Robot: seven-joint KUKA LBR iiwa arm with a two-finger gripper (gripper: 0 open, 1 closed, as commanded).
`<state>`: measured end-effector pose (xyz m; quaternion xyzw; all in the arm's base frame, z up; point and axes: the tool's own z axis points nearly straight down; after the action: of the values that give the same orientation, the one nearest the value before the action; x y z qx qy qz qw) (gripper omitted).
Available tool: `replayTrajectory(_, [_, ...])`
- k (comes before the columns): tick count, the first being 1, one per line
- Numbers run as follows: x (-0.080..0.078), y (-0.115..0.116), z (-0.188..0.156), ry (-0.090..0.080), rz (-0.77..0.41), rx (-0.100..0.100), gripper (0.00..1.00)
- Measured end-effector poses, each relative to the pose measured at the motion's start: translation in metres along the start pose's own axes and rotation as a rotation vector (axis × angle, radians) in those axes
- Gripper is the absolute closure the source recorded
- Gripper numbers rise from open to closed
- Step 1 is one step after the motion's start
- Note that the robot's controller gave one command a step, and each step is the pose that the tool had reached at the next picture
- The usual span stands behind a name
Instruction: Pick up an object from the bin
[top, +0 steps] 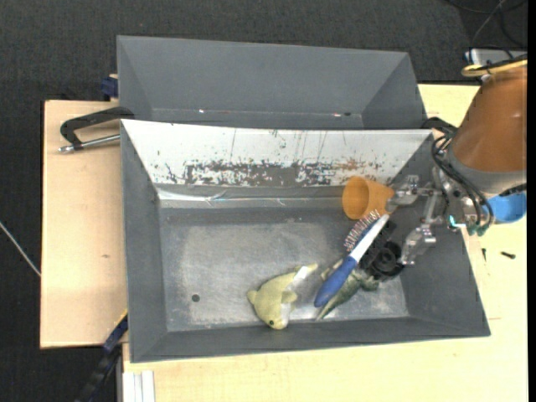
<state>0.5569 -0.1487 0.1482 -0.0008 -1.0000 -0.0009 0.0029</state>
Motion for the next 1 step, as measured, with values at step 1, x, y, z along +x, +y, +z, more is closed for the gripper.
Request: replayTrajectory(1, [0.0063,0.0197,0.0711,-0.008,-0.125,0.005,0.00])
